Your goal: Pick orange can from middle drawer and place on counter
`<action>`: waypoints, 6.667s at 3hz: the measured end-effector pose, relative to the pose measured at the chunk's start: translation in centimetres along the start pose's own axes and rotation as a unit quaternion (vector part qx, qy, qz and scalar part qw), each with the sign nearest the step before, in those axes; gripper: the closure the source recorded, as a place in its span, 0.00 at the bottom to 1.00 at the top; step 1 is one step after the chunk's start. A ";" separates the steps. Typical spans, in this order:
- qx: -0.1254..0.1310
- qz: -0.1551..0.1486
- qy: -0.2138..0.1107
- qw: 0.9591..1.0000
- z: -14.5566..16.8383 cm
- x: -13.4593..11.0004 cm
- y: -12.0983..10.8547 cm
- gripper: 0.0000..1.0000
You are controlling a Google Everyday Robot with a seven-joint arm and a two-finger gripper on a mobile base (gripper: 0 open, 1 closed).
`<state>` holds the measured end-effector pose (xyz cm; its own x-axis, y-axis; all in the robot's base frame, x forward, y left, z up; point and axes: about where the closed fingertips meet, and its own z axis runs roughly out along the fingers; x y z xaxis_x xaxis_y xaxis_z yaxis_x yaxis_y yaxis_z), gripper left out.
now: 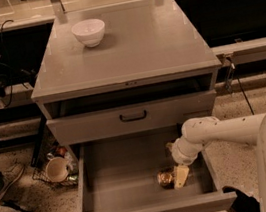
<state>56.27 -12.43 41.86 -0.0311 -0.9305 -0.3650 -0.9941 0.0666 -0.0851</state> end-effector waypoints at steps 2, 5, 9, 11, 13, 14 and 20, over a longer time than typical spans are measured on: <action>-0.020 0.000 0.000 1.000 2.6 0.5 1.1 0.00; -0.029 0.016 -0.014 0.999 3.7 0.5 3.8 0.61; 0.042 -0.086 -0.115 0.989 -18.6 -6.2 3.7 1.00; 0.068 -0.089 -0.129 0.985 -22.5 -6.6 2.7 1.00; 0.143 -0.110 -0.146 0.973 -33.6 -7.8 -0.9 1.00; 0.143 -0.110 -0.146 0.973 -33.6 -7.8 -0.9 1.00; 0.228 -0.173 -0.137 0.948 -49.4 -13.7 -11.6 1.00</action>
Offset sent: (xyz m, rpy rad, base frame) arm -0.0106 0.0075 -0.0379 0.0061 0.0521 0.0189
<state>63.10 -18.22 93.70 0.3789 -0.8007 -0.4640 -0.7904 -0.0192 -0.6124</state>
